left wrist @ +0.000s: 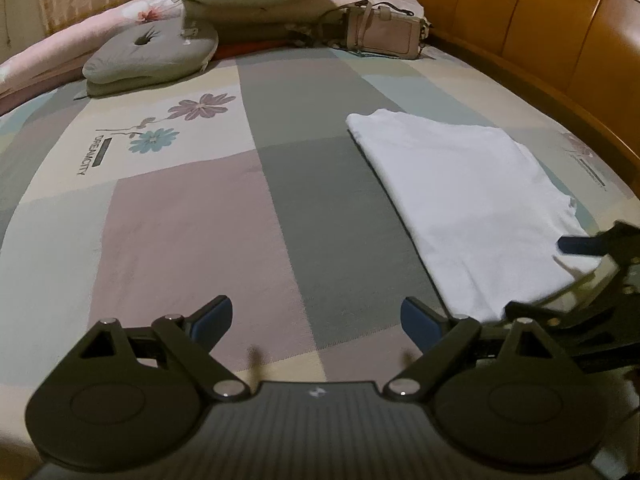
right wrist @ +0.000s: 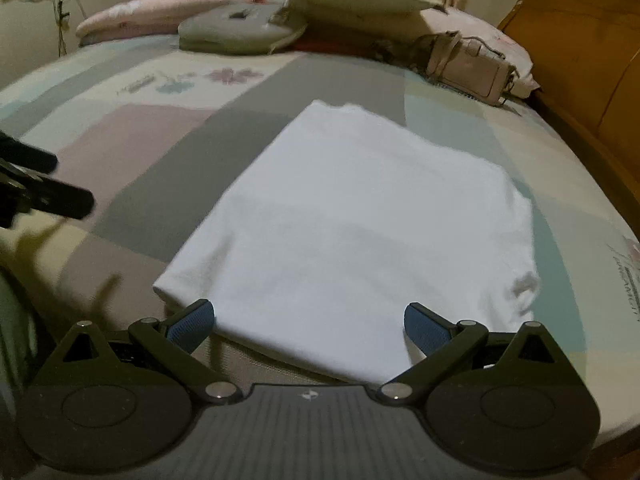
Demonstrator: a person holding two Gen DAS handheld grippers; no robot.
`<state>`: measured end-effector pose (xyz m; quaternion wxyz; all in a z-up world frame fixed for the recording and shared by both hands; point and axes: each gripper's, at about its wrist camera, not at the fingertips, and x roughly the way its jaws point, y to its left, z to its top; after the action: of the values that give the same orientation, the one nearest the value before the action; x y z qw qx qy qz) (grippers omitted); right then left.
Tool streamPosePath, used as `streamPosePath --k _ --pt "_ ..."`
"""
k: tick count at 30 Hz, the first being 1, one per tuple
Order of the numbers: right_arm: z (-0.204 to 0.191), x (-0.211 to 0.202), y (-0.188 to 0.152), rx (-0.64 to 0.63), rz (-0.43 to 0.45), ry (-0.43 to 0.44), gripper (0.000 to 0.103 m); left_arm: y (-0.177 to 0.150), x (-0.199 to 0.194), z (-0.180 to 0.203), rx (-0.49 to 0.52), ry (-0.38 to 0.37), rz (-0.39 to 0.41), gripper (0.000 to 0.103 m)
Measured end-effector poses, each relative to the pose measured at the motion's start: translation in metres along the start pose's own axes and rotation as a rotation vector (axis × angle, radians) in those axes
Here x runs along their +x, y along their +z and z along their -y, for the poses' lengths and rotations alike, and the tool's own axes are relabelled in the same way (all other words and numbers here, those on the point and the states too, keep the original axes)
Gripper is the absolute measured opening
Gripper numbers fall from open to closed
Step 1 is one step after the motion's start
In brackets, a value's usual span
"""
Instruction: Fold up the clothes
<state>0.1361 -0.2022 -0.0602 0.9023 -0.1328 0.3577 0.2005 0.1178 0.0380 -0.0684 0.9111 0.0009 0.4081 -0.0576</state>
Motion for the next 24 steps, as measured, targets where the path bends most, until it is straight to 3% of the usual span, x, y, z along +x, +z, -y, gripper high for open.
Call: streamPosePath --k 3,6,9,16,19,24 --pt "-0.006 -0.010 0.003 -0.040 0.025 0.008 0.103 0.000 0.004 0.004 0.018 -0.017 0.001 0.091" --pt "-0.011 -0.013 0.003 -0.068 0.027 0.011 0.103 -0.008 0.009 0.022 0.121 -0.061 -0.015 0.092" --pt "-0.001 -0.015 0.001 -0.002 0.018 0.023 0.103 -0.017 0.014 0.040 0.223 -0.104 -0.031 0.092" --pt "0.023 -0.027 -0.003 0.106 0.047 -0.005 0.103 -0.024 0.033 0.076 0.349 -0.083 0.020 0.092" --pt "0.030 -0.033 -0.005 0.126 0.065 -0.012 0.103 -0.020 0.032 0.081 0.358 -0.094 0.047 0.092" --pt "0.035 -0.031 -0.011 0.157 0.061 -0.009 0.103 -0.017 0.035 0.084 0.400 -0.051 0.074 0.092"
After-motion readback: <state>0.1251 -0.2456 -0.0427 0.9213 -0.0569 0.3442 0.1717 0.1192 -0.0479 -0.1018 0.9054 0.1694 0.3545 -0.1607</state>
